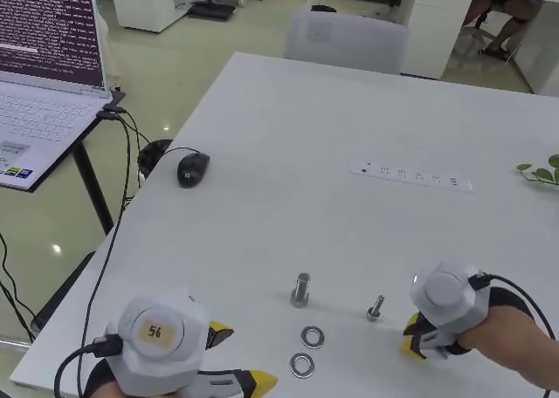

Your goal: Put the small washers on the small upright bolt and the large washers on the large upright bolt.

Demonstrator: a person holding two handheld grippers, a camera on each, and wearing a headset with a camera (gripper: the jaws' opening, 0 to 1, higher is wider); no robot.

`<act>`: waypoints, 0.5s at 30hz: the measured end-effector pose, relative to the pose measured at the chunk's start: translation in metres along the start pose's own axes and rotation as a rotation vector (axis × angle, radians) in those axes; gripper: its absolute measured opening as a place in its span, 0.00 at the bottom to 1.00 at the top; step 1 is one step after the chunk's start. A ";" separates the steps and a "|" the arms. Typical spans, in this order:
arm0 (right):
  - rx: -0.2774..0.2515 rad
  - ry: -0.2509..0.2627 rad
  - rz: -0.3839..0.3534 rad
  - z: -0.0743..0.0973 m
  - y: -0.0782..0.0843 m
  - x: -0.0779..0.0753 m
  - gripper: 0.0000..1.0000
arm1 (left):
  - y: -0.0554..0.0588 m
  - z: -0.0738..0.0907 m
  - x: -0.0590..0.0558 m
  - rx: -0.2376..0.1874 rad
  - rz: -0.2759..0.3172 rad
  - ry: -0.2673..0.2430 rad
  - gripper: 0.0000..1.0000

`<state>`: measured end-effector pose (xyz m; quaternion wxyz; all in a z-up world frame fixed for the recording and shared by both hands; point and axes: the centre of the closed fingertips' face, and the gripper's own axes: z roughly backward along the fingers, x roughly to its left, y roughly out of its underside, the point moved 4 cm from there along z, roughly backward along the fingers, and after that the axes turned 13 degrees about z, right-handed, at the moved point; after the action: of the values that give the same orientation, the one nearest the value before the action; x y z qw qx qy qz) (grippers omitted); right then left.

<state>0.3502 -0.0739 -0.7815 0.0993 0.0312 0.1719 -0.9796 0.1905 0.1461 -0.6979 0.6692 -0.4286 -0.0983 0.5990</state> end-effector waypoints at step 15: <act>-0.158 -0.114 0.245 -0.028 -0.091 0.056 0.19 | -0.003 0.001 -0.004 -0.002 -0.015 0.006 0.52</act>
<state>0.2776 0.0094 -0.7825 0.2299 -0.0117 0.2377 -0.9437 0.1915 0.1432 -0.6938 0.6734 -0.4304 -0.1002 0.5927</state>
